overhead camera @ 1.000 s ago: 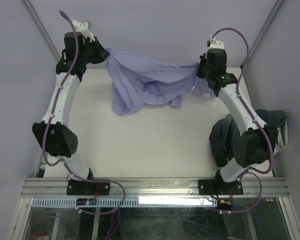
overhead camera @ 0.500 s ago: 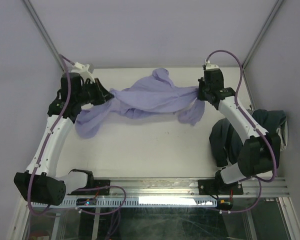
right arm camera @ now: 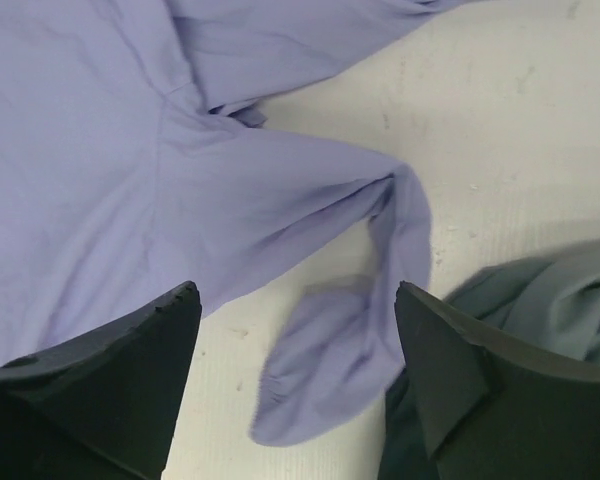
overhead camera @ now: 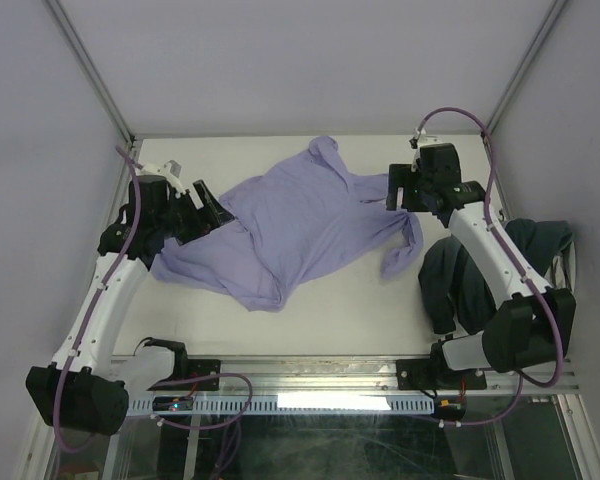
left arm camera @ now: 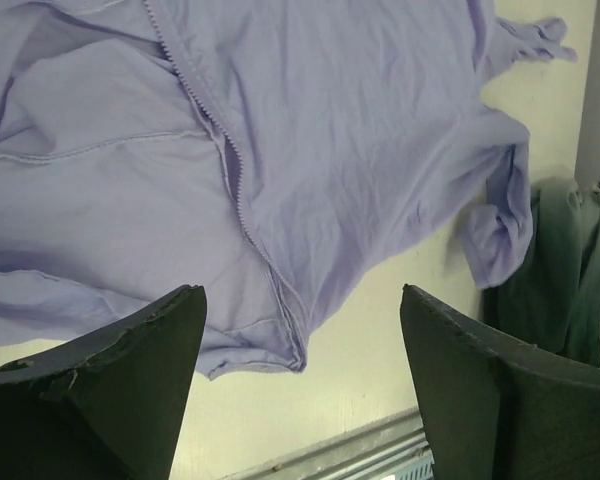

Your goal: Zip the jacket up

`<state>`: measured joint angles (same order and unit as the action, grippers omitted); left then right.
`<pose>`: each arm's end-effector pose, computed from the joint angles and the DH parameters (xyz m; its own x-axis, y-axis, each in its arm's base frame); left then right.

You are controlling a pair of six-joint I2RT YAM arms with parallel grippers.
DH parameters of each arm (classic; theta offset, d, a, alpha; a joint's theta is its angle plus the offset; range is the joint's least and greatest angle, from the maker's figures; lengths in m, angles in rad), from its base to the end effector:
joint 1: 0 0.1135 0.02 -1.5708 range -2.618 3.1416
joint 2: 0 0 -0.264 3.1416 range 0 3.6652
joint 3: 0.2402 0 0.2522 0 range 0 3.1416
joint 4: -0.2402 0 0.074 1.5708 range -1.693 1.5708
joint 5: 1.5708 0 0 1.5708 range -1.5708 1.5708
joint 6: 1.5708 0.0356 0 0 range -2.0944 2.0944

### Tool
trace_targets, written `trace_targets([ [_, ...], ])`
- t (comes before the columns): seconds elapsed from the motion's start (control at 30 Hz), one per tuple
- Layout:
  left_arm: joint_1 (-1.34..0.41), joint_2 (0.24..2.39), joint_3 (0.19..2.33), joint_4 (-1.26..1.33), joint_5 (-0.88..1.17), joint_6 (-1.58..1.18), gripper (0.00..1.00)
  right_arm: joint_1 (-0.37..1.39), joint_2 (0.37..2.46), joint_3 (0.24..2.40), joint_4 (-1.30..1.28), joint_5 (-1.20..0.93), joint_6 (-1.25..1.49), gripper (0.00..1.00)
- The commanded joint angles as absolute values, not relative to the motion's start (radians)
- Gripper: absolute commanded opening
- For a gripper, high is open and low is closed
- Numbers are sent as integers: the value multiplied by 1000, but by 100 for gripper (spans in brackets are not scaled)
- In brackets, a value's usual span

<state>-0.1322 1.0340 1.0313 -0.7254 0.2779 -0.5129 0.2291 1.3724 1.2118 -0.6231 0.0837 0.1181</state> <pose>0.2078 -0.0375 0.3277 -0.7366 -0.3781 -0.5608 -0.0364 0.8501 -0.5253 0.2898 0.0645 0.3151 -0.7025 -0.0433 -0.7103 -0.0864 0.9959 0.0249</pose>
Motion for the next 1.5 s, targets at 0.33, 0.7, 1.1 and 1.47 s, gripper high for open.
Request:
trace_targets([
  [0.33, -134, 1280, 797, -363, 23, -799, 82, 285, 1799, 1446, -623, -126, 88, 83],
  [0.7, -109, 1757, 1086, -357, -119, -629, 81, 444, 1766, 1155, -581, -130, 168, 79],
  [1.1, -145, 2204, 1736, -462, -43, -397, 80, 891, 1694, 1194, -617, -370, 258, 76],
  [1.47, -189, 1837, 1599, -462, -182, -452, 88, 622, 1705, 1525, -816, -370, 62, 80],
])
